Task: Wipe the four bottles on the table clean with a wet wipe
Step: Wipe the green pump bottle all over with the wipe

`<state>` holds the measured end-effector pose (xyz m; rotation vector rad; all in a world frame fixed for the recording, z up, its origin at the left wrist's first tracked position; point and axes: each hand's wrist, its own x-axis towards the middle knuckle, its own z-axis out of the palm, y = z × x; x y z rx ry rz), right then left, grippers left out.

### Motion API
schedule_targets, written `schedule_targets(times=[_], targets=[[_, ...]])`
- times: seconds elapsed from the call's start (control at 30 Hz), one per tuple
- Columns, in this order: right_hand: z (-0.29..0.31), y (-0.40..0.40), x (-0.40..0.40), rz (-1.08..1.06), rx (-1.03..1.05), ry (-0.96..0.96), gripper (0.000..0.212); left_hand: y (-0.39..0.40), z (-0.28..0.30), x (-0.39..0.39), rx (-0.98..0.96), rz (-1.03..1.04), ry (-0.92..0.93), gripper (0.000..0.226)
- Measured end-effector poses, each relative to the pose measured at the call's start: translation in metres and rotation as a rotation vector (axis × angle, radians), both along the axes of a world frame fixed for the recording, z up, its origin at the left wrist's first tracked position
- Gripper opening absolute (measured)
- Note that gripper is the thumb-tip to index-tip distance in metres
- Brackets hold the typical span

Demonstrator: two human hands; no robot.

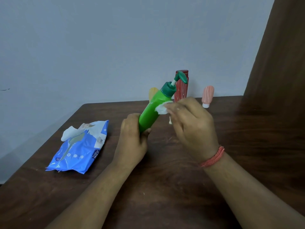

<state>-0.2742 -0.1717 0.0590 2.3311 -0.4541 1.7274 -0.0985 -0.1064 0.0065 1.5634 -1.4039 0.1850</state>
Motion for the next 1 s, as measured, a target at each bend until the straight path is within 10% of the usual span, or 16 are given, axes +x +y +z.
schedule_targets(times=[1.0], targets=[[0.011,-0.015,-0.011,0.064,0.039,-0.159,0.010,0.009,0.009,-0.003,0.259,-0.356,0.165,0.033]])
